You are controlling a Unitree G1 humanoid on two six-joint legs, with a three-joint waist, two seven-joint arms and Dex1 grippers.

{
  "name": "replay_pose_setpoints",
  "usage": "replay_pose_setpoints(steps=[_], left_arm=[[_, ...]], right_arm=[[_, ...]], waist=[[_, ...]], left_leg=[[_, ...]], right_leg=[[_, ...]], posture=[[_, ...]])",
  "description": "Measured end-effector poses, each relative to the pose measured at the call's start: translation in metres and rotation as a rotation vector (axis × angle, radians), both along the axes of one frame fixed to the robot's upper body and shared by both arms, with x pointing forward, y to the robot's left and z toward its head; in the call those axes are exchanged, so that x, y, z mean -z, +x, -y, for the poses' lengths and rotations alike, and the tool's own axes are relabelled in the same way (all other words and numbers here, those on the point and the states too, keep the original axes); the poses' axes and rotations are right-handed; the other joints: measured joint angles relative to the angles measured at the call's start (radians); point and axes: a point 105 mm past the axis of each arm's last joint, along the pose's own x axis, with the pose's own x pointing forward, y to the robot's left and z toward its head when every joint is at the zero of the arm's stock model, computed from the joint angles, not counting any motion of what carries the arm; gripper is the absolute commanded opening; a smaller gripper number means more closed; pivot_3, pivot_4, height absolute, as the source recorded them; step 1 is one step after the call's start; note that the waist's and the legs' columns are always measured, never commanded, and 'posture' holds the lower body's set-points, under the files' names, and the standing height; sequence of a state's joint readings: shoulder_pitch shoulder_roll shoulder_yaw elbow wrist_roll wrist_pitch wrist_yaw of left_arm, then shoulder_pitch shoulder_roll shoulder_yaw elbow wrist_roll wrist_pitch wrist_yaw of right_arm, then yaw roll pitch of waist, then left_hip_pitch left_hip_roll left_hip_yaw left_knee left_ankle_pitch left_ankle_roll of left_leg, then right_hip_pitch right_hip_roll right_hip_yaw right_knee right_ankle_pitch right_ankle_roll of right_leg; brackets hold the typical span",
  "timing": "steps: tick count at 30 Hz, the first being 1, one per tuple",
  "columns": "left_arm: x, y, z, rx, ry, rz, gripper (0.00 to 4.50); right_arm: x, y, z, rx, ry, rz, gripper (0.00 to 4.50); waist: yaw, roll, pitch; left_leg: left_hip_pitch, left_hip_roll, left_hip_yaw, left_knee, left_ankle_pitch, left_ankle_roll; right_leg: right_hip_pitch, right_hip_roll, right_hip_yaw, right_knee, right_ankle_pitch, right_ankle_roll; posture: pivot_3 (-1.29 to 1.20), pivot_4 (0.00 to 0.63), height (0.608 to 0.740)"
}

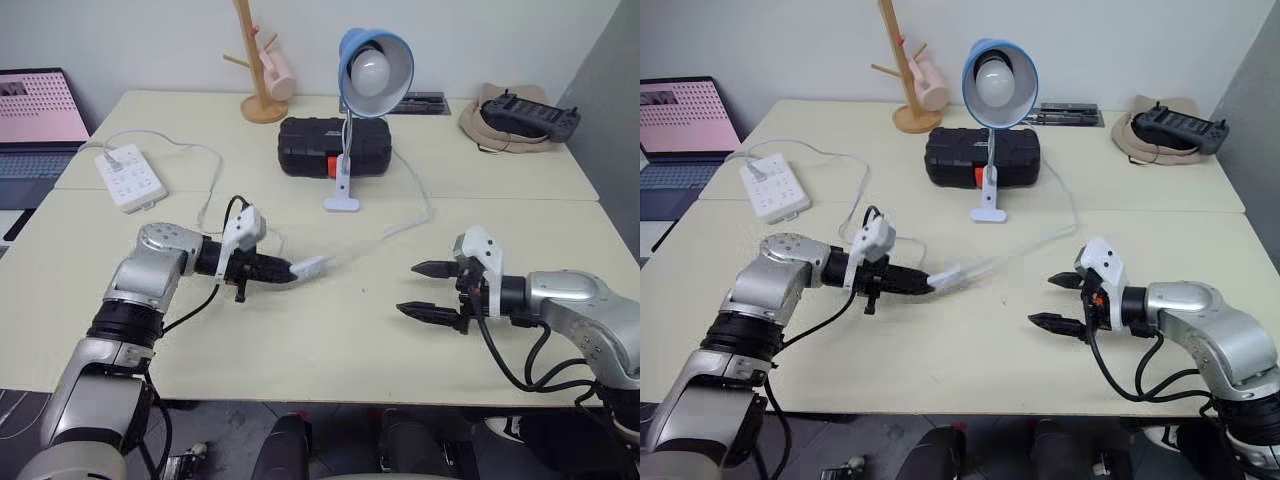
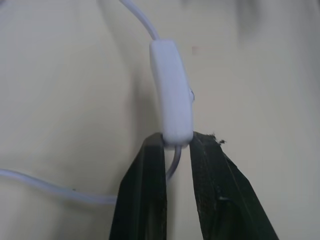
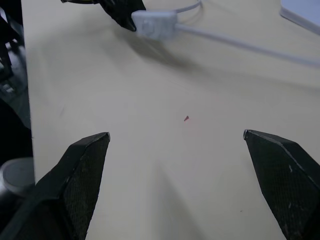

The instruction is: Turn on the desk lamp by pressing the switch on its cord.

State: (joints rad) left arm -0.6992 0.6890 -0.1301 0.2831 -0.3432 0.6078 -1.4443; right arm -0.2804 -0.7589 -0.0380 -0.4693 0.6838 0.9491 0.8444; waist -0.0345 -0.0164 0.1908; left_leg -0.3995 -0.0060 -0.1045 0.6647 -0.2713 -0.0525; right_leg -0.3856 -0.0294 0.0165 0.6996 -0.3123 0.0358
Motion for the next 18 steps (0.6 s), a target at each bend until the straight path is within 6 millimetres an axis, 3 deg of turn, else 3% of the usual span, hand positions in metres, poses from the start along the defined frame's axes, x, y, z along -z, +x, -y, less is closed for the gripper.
replay_pose_setpoints(steps=[3, 8, 12, 18], left_arm=[[-0.013, -0.012, 0.013, -0.006, -0.113, -0.129, 0.38], [-0.009, -0.029, 0.036, -0.017, -0.262, -0.378, 0.38], [-0.017, -0.032, 0.049, -0.026, -0.365, -0.482, 0.38], [-0.021, -0.032, 0.062, -0.047, -0.440, -0.550, 0.38]], right_arm=[[-0.003, -0.008, -0.001, 0.032, 0.140, -0.106, 4.50], [-0.002, -0.021, -0.016, 0.072, 0.409, -0.295, 4.50], [-0.007, -0.017, -0.032, 0.118, 0.585, -0.378, 4.50], [-0.021, -0.004, -0.045, 0.160, 0.690, -0.413, 4.50]], waist=[[0.000, 0.000, 0.000], [0.001, 0.000, 0.000], [0.000, 0.000, 0.000], [0.000, 0.000, 0.000]], left_leg=[[0.001, 0.001, -0.001, 0.000, 0.000, 0.000], [0.001, 0.002, -0.002, 0.000, 0.000, 0.000], [0.002, 0.002, -0.002, 0.000, 0.000, 0.000], [0.002, 0.001, -0.001, -0.001, 0.000, 0.000]], right_leg=[[0.001, 0.000, 0.000, 0.000, 0.000, 0.000], [0.001, 0.000, 0.001, 0.001, 0.000, 0.000], [0.001, -0.001, 0.001, 0.002, 0.000, 0.000], [0.000, -0.001, 0.001, 0.001, 0.000, 0.000]], posture=[[0.00, 0.150, 0.740], [0.00, 0.150, 0.740], [0.00, 0.150, 0.740], [0.00, 0.150, 0.740]])
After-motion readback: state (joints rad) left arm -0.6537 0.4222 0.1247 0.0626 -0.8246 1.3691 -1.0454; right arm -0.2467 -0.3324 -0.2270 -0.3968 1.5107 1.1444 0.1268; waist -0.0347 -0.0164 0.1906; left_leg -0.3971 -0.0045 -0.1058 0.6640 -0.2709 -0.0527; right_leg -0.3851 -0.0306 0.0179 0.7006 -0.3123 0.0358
